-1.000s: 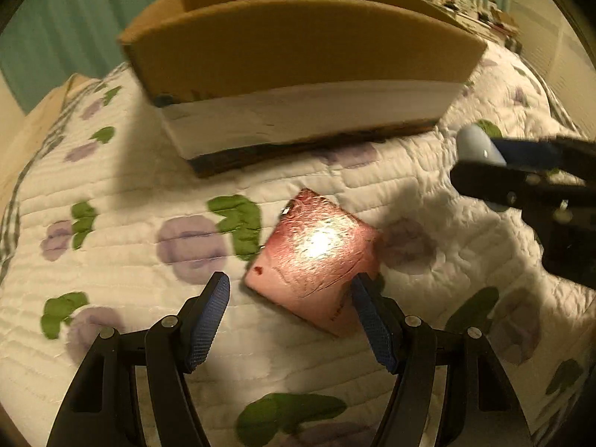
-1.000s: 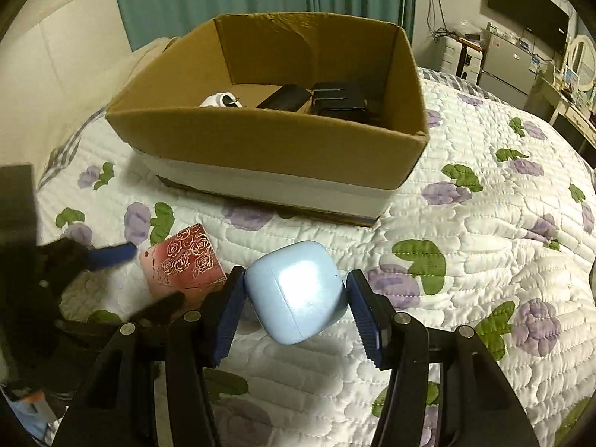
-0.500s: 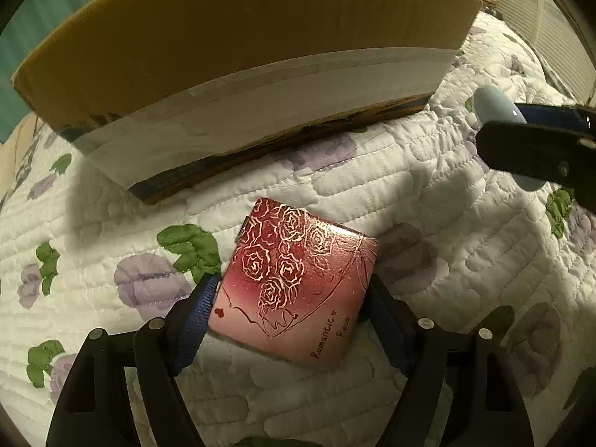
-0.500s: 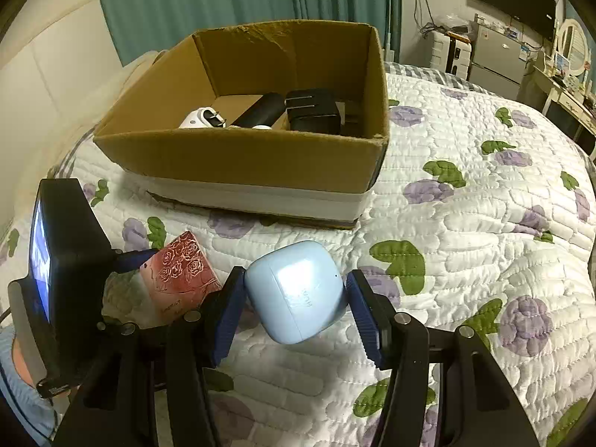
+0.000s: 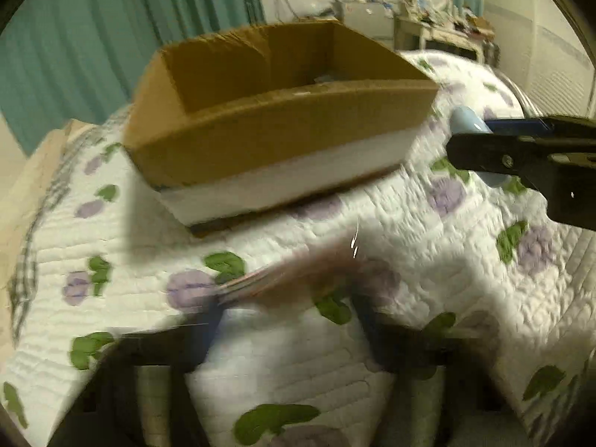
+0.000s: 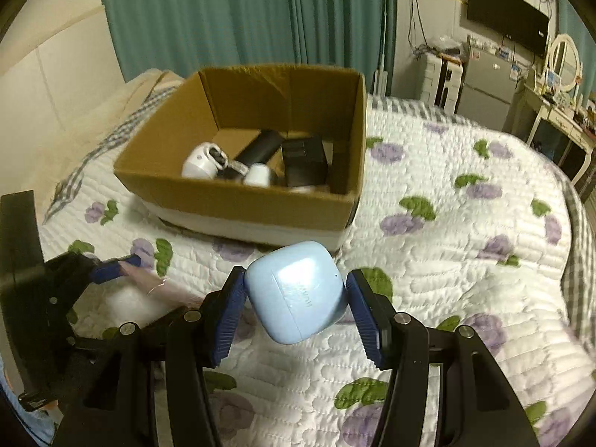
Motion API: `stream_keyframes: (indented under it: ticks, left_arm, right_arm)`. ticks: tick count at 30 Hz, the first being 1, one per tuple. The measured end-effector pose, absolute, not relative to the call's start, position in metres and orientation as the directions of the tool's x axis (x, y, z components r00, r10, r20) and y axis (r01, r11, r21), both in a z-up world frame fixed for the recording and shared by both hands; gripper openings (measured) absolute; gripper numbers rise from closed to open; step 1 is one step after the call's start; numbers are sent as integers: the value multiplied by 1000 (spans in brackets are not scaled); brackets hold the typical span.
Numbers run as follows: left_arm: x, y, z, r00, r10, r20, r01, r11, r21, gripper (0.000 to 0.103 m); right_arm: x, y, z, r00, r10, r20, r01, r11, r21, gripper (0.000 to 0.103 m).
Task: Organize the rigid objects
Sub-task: 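Grasp the pink card with the left tool while the right tool grasps the blue earbud case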
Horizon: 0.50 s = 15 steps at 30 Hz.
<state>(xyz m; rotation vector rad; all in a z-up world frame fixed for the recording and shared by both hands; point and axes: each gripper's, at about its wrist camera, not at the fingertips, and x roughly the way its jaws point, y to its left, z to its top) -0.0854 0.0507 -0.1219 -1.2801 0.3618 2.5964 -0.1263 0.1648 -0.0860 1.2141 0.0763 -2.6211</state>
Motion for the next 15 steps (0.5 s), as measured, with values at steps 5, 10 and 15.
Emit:
stream_keyframes:
  ticks: [5, 10, 15]
  left_arm:
    - [-90, 42, -108, -567, 164, -807, -311, -950, 26, 4]
    - [-97, 37, -123, -532, 169, -830, -298, -954, -3, 6]
    - [-107, 29, -138, -534, 79, -842, -202, -979, 37, 61]
  right_arm:
    - [-120, 165, -65, -653, -203, -729, 249, -967, 46, 55]
    - [-116, 170, -66, -656, -197, -728, 235, -971, 51, 55]
    - [-119, 176, -74, -648, -197, -736, 230, -972, 57, 55]
